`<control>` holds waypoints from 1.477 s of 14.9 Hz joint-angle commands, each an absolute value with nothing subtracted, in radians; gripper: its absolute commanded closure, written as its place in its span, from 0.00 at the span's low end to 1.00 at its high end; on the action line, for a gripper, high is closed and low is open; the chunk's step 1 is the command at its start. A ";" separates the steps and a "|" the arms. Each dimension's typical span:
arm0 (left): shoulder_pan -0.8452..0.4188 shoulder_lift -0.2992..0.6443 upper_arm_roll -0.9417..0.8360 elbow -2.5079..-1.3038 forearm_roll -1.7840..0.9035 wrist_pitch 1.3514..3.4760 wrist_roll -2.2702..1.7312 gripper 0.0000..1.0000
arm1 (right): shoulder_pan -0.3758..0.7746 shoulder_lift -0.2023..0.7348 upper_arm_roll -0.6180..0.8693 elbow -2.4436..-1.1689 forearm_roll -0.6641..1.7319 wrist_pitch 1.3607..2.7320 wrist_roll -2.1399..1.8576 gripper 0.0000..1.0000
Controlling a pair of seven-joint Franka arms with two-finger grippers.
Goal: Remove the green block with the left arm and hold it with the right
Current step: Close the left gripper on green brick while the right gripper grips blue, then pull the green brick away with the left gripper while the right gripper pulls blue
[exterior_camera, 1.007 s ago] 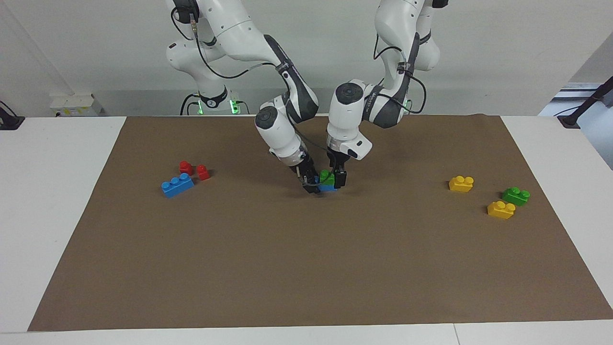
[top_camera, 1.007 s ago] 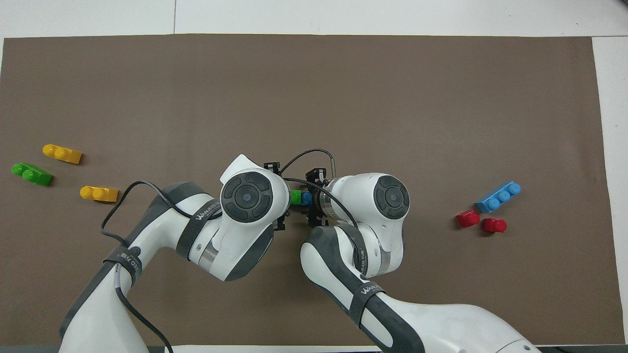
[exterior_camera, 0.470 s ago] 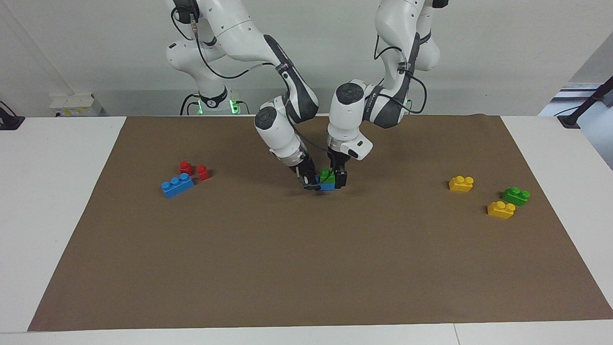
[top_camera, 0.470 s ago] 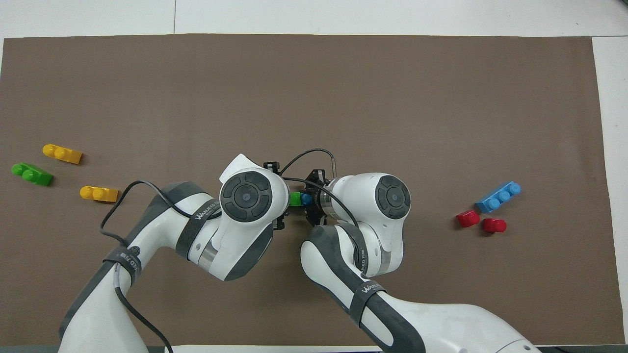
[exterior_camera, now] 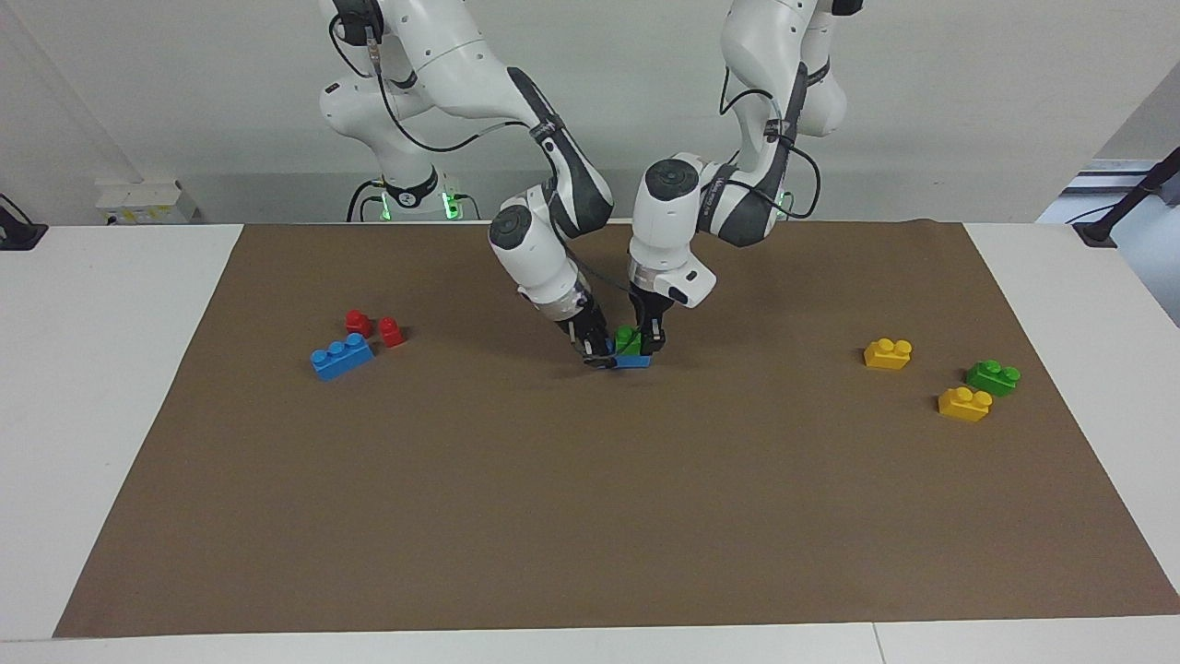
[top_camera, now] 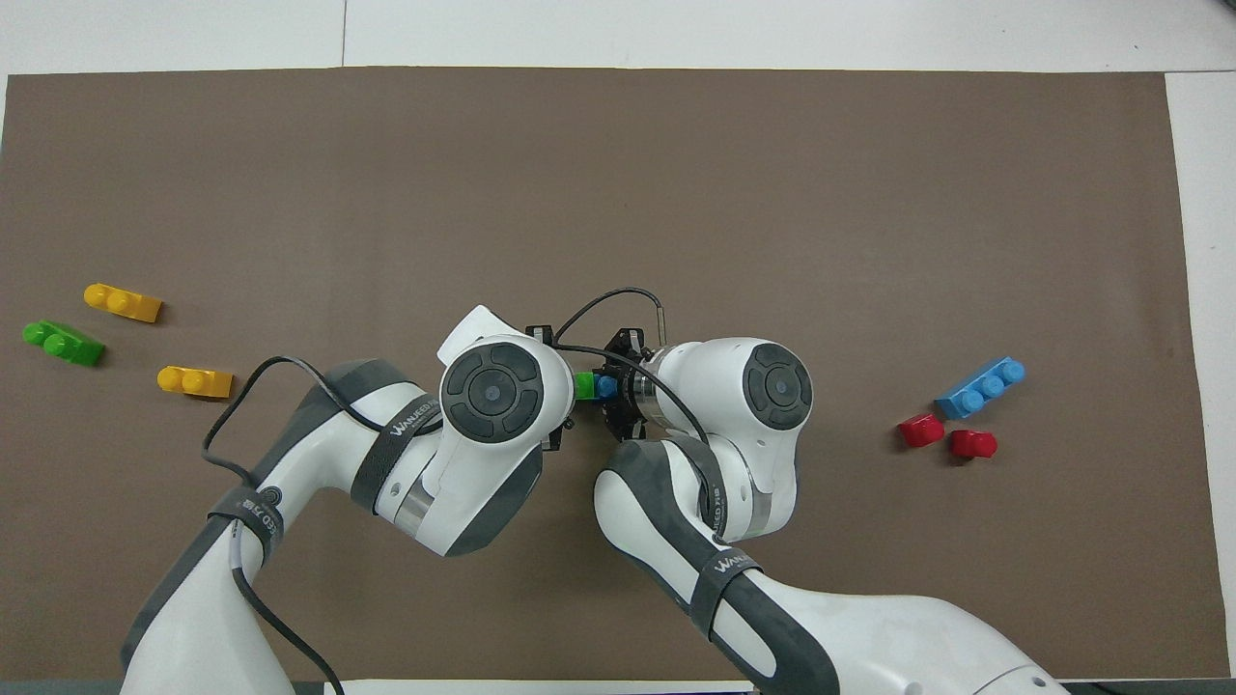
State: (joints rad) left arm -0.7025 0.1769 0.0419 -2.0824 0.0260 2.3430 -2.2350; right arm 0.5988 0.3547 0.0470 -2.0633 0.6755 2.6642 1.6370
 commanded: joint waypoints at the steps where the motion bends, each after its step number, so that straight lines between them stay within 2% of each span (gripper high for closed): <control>1: -0.686 0.120 0.061 -2.077 0.055 2.327 -2.214 1.00 | 0.603 0.353 0.052 -2.068 0.704 2.669 1.611 1.00; 8: -0.504 -0.081 0.058 -2.048 0.028 2.090 -1.932 1.00 | 0.585 0.348 0.051 -2.053 0.704 2.649 1.598 1.00; 10: -0.425 -0.100 0.061 -2.040 -0.003 2.040 -1.751 1.00 | 0.505 0.313 0.043 -2.025 0.687 2.533 1.518 1.00; 12: -0.352 -0.098 0.063 -2.040 -0.021 2.036 -1.594 1.00 | 0.338 0.278 0.040 -1.978 0.681 2.337 1.316 1.00; 14: -0.277 -0.095 0.063 -2.039 -0.034 2.040 -1.481 1.00 | 0.177 0.270 0.038 -1.962 0.657 2.219 1.112 1.00; 17: -0.166 -0.071 0.066 -2.019 -0.072 2.057 -1.298 1.00 | 0.011 0.270 0.037 -1.968 0.595 2.131 0.937 1.00; 19: -0.106 -0.013 0.067 -1.994 -0.071 2.083 -1.211 1.00 | -0.089 0.275 0.037 -1.977 0.583 2.100 0.904 1.00; 22: -0.054 0.078 0.067 -1.954 -0.061 2.147 -1.138 1.00 | -0.133 0.287 0.035 -2.000 0.581 2.103 0.821 1.00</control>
State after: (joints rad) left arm -0.0819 -0.0098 0.0782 -2.0134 -0.0461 2.1106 -1.1895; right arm -0.1155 0.2848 0.0174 -1.9796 0.5959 2.0975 0.8554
